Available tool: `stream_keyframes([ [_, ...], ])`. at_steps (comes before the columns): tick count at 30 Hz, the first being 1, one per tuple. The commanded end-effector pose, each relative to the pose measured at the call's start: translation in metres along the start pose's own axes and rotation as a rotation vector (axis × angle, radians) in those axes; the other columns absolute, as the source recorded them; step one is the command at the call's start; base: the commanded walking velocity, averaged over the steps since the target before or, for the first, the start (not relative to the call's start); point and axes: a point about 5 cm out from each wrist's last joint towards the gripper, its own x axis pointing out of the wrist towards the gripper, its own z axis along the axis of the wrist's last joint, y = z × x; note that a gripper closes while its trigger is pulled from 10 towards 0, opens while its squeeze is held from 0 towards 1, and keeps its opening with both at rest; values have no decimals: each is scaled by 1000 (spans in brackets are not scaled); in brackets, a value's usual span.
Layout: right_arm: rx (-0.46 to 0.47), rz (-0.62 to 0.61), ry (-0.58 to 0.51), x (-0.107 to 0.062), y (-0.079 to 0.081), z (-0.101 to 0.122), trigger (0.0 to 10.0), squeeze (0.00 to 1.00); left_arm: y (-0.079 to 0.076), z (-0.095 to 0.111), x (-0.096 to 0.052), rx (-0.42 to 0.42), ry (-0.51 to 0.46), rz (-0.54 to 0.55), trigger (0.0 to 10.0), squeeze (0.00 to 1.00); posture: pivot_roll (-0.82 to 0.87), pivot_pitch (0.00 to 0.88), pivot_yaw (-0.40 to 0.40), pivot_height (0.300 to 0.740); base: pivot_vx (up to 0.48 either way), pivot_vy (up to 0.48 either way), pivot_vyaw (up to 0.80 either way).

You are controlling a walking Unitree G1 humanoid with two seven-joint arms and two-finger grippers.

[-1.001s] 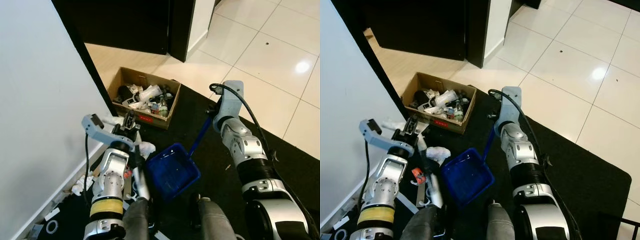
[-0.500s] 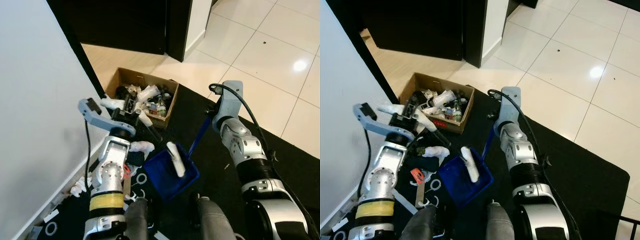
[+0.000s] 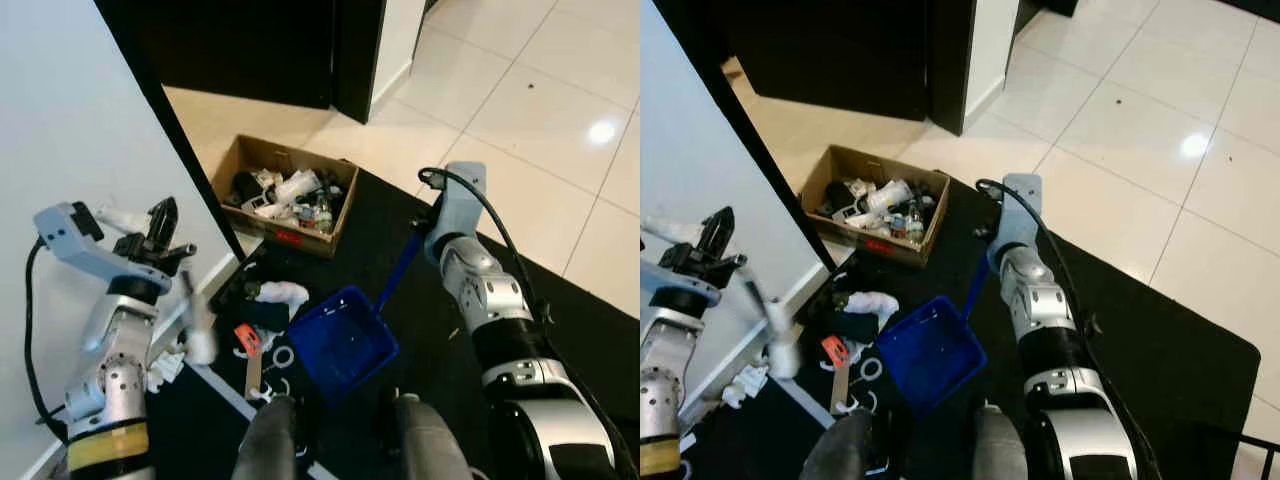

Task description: Sweep floor

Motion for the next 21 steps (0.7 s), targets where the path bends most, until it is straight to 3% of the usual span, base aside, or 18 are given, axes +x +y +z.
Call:
stream_keyframes([
  [1, 37, 26, 103, -2, 2, -27, 10000, 0, 19, -10, -12, 78, 57, 54, 10000, 0, 34, 241, 8, 740, 0, 0, 0],
  [4, 36, 26, 102, -2, 2, -27, 10000, 0, 26, -25, -18, 42, 91, 93, 10000, 0, 25, 242, 5, 740, 0, 0, 0],
  [7, 33, 24, 104, -2, 2, -27, 10000, 0, 34, -54, -25, -56, 146, 185, 10000, 0, 13, 244, 3, 740, 0, 0, 0],
  [11, 31, 23, 103, -2, 1, -27, 10000, 0, 36, -73, -31, -148, 172, 240, 10000, 0, -3, 247, 1, 740, 0, 0, 0],
  [13, 29, 12, 101, -4, -2, -25, 10000, 0, 31, -93, -35, -379, 148, 313, 10000, 0, -26, 254, -4, 740, 0, 0, 0],
  [15, 26, 10, 101, -4, -3, -25, 10000, 0, 27, -96, -33, -519, 93, 332, 10000, 0, -45, 258, -7, 740, 0, 0, 0],
  [19, 15, 9, 99, -6, -6, -23, 10000, 0, 10, -96, -20, -673, -9, 310, 10000, 0, -69, 270, -19, 740, 0, 0, 0],
  [21, 13, 7, 99, -6, -7, -23, 10000, 0, 7, -95, -18, -697, -23, 300, 10000, 0, -71, 270, -20, 740, 0, 0, 0],
])
